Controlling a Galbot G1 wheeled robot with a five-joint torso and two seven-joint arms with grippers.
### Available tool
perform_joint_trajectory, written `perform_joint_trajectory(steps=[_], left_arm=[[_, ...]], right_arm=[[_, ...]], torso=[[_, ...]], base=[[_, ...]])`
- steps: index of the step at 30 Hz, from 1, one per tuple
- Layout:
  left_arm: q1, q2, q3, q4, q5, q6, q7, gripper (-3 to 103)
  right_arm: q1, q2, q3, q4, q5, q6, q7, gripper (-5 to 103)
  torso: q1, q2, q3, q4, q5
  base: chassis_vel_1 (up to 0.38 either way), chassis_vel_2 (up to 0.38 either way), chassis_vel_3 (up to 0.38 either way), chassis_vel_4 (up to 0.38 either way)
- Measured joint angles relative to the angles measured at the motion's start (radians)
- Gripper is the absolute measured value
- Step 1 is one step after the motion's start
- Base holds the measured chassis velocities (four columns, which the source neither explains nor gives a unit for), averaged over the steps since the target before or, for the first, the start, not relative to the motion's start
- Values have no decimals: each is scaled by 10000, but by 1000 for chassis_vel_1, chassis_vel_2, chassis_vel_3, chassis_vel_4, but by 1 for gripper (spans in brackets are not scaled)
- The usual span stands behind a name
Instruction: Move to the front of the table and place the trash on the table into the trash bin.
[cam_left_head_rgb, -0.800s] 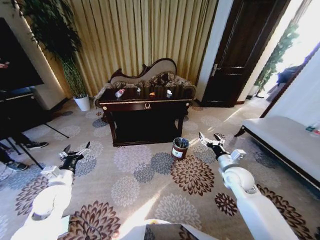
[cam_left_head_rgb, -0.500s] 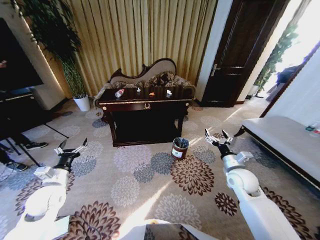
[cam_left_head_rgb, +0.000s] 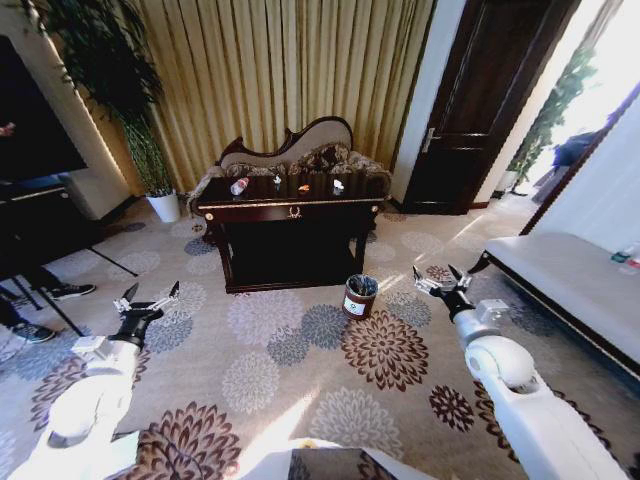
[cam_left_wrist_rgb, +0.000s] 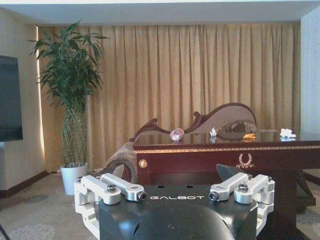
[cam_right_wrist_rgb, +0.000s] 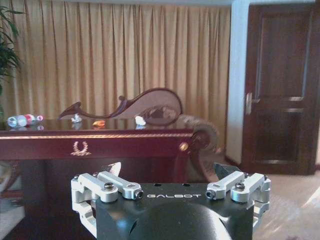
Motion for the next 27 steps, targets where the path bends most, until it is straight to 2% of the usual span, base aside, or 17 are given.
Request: perform_joint_trajectory(steps=[9,20,27], left_arm=[[120,-22,-99,-343,-211,490,-177,100],[226,-114,-155,-353,-6,441,-190,100],[298,-326,-154,-363,24,434,-186,100]], right_arm=[[-80,-89,223,159,293,-208,1,100],[-179,206,431,417,685,-200,1,100],[-348,653,478,481,424,30,1,100]], torso=[[-1,0,0,-2,-1],[-1,1,-1,-2,-1],[-1,1,-1,-1,-3]], base=[[0,0,0,0],[0,0,0,0],[0,0,0,0]])
